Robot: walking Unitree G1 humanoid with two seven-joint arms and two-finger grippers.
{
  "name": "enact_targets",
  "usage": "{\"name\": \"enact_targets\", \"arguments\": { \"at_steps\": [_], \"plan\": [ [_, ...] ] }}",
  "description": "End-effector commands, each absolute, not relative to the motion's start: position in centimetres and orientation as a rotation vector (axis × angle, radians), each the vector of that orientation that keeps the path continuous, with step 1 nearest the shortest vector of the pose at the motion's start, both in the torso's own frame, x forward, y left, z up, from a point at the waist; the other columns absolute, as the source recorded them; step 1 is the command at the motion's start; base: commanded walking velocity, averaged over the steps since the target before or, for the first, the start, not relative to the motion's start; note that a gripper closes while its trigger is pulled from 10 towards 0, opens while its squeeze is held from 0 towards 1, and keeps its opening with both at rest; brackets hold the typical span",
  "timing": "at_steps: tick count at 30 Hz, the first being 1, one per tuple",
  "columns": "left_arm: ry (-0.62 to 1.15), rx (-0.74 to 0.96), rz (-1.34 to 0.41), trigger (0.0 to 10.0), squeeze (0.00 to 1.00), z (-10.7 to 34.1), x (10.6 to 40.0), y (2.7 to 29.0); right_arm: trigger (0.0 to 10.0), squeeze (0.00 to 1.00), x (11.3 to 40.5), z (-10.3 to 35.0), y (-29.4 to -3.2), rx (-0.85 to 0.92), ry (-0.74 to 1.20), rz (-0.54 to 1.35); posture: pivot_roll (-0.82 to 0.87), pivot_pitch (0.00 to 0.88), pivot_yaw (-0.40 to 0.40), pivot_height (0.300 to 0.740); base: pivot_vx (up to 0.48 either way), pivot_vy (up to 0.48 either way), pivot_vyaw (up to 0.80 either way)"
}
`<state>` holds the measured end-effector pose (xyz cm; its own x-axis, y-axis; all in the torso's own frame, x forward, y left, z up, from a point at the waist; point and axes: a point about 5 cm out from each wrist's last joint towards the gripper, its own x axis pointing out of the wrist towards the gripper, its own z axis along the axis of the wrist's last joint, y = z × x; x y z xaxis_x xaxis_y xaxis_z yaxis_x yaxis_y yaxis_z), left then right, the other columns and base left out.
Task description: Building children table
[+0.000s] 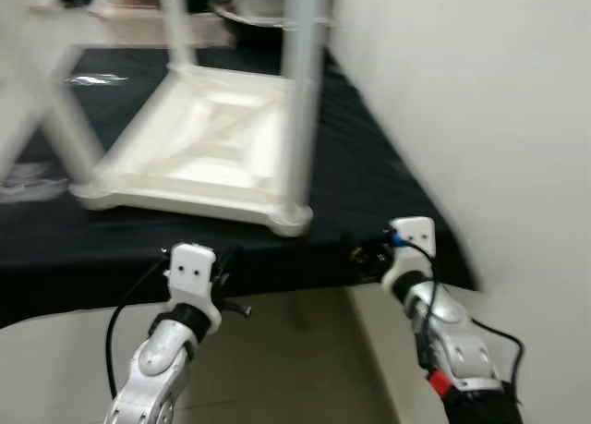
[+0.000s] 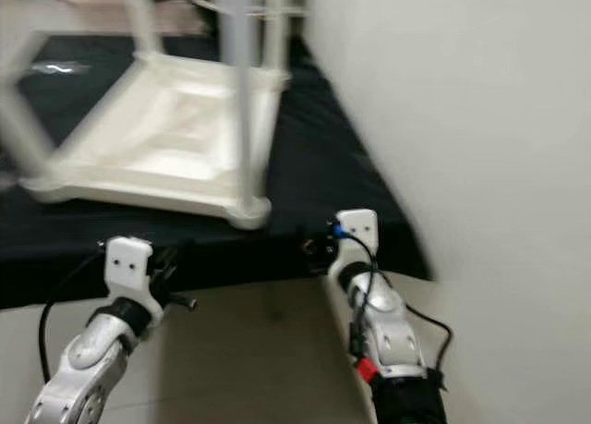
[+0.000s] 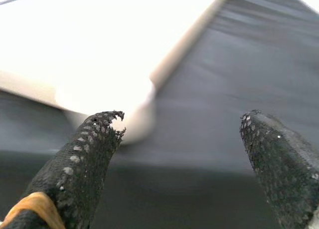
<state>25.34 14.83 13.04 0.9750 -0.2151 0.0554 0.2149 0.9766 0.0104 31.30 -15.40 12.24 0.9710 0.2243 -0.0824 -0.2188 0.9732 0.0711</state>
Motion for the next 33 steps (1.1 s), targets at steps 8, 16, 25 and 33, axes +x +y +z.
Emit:
{"name": "enact_targets", "arguments": {
  "at_steps": [8,16,25,33],
  "plan": [
    [-0.034,0.013,-0.227,10.0,0.00,12.9,25.3,14.7,10.0,0.00,31.1,12.3,-15.1,0.033,0.088,0.247,0.02,0.115,-0.062,0.740,0.000,0.480,0.00],
    [-0.033,0.016,-0.227,10.0,0.00,12.9,25.3,14.8,10.0,0.00,31.2,13.1,-14.4,0.017,0.062,0.295,0.02,0.118,-0.062,0.740,0.000,0.480,0.00],
    [-0.039,0.018,-0.228,10.0,0.00,13.2,25.4,14.8,10.0,0.00,31.3,13.2,-13.9,0.031,0.069,0.290,0.02,0.123,-0.060,0.740,0.000,0.480,-0.27],
    [-0.060,0.010,-0.224,10.0,0.00,13.6,25.7,14.8,10.0,0.00,31.5,13.2,-13.9,0.033,0.075,0.285,0.02,0.123,-0.056,0.740,0.000,0.084,-0.80]
  ]
}}
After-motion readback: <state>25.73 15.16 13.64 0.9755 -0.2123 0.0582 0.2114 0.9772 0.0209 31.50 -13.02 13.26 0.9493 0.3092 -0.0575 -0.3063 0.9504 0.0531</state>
